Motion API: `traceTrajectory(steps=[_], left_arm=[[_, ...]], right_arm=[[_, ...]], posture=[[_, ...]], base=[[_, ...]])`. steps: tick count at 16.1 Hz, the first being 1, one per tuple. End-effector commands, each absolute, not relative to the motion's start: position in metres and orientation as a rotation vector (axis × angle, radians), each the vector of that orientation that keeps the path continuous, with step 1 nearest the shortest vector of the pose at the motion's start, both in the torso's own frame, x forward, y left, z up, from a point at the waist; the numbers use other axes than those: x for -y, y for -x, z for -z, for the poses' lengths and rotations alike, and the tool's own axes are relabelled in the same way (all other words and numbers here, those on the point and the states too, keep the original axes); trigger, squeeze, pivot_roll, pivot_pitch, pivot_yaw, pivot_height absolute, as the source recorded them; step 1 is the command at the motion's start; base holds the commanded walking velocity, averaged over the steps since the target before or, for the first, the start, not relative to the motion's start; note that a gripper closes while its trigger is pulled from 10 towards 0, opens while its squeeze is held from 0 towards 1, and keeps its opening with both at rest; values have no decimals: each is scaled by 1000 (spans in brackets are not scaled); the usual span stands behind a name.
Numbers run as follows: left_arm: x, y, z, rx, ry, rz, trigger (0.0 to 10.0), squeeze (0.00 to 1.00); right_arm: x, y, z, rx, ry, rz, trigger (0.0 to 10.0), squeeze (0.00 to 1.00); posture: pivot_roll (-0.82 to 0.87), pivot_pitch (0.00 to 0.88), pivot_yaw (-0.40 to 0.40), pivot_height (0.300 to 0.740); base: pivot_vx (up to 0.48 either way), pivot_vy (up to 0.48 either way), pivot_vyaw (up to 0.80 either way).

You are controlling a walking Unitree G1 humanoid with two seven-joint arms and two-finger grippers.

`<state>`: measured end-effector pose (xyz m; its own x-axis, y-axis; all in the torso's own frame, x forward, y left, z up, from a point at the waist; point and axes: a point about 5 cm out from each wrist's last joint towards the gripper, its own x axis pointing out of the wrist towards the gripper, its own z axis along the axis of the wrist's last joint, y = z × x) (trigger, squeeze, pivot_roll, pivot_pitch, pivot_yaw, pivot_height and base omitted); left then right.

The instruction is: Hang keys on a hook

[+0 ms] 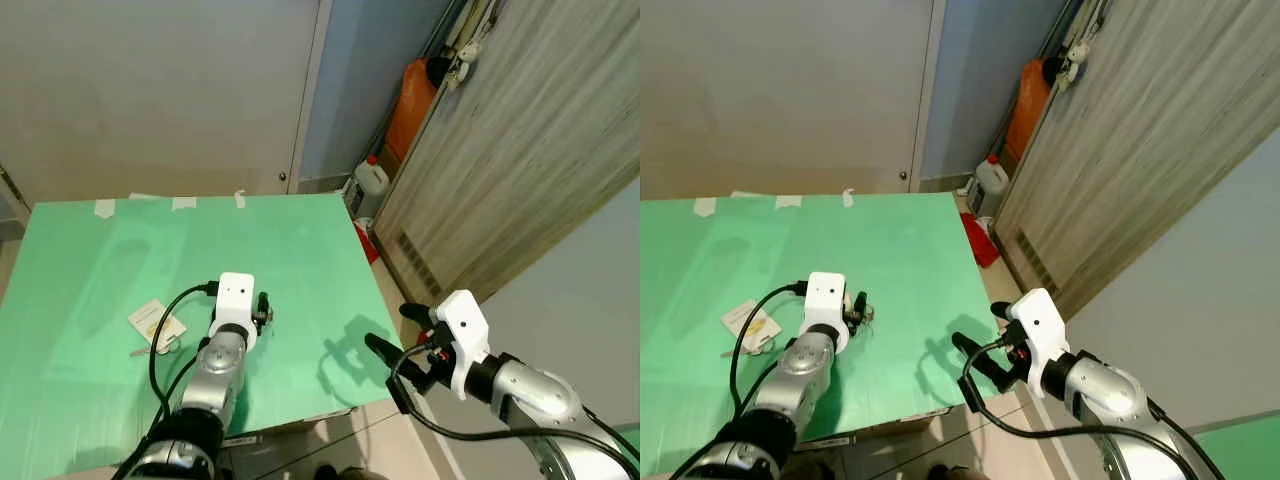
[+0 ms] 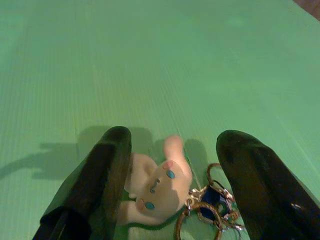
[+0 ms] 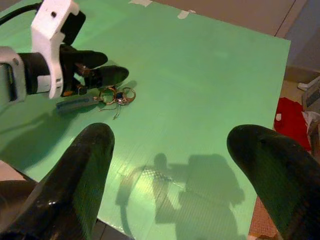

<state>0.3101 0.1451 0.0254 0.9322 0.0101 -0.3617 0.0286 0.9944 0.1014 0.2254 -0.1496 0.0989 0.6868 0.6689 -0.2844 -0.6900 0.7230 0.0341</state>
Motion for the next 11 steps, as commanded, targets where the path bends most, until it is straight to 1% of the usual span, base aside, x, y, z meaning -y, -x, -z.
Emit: traceTrajectory(steps=[1, 4, 6, 9, 10, 11], left_arm=[[-143, -307, -18, -417, -104, 13, 10000, 0], [-150, -305, -17, -427, -172, -39, 10000, 0], [-149, -304, -14, -439, -150, -43, 10000, 0], [-146, -299, -2, -541, -59, -33, 10000, 0], [-148, -297, 1, -560, -54, -34, 10000, 0], [-150, -293, 8, -627, -14, -33, 10000, 0]], right_arm=[[160, -222, -100, -302, 80, -733, 10000, 0], [166, -218, -97, -322, 80, -717, 10000, 0], [166, -217, -96, -325, 79, -714, 10000, 0], [168, -215, -96, -329, 80, -711, 10000, 0], [169, -214, -97, -330, 83, -710, 10000, 0], [171, -212, -98, -336, 90, -702, 10000, 0]], posture=[[-145, 163, -165, 740], [-150, 174, -162, 740], [-152, 178, -163, 740], [-169, 186, -167, 740], [-183, 192, -171, 740], [-189, 196, -172, 740]], base=[[0, 0, 0], [0, 0, 0], [0, 0, 0], [0, 0, 0], [0, 0, 0], [0, 0, 0]])
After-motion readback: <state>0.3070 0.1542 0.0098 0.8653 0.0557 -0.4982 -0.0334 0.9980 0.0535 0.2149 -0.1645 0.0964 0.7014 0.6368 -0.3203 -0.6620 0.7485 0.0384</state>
